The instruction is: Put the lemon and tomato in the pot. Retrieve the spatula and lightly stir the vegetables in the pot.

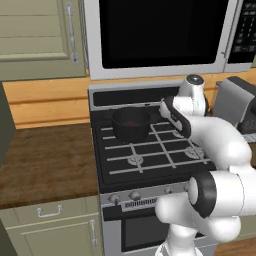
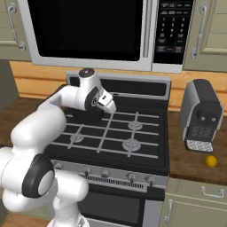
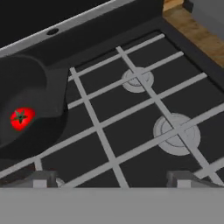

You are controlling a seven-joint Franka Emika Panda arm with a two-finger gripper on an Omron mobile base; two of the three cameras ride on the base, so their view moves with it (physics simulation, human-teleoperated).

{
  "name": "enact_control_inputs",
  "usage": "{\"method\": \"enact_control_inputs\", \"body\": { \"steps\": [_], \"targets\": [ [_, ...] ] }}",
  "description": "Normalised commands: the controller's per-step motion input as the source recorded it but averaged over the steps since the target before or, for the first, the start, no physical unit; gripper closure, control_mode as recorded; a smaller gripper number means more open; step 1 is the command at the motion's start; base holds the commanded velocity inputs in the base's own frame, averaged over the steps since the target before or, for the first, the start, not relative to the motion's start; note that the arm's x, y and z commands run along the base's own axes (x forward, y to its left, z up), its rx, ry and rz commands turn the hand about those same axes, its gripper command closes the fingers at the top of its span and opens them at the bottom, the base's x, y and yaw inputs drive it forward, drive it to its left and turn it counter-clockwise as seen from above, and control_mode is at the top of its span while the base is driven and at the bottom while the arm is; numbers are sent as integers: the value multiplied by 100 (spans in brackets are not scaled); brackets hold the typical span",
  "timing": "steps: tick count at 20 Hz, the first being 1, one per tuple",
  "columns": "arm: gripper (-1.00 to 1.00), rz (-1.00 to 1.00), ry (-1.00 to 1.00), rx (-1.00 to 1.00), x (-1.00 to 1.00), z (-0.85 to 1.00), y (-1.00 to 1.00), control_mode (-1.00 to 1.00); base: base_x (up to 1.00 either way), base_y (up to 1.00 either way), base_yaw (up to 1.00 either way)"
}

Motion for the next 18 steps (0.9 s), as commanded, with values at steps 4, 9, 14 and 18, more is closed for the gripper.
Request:
{"method": "enact_control_inputs", "body": {
  "steps": [4,9,14,18],
  "targets": [
    [-100,-19,26,0,-38,-52,-100,-100,0,0,0],
    [-100,-8,9,0,-55,-56,-100,-100,0,0,0],
    [-100,-5,8,1,-39,-45,-100,-100,0,0,0],
    [-100,-4,4,0,-23,-21,-100,-100,0,0,0]
  ]
}}
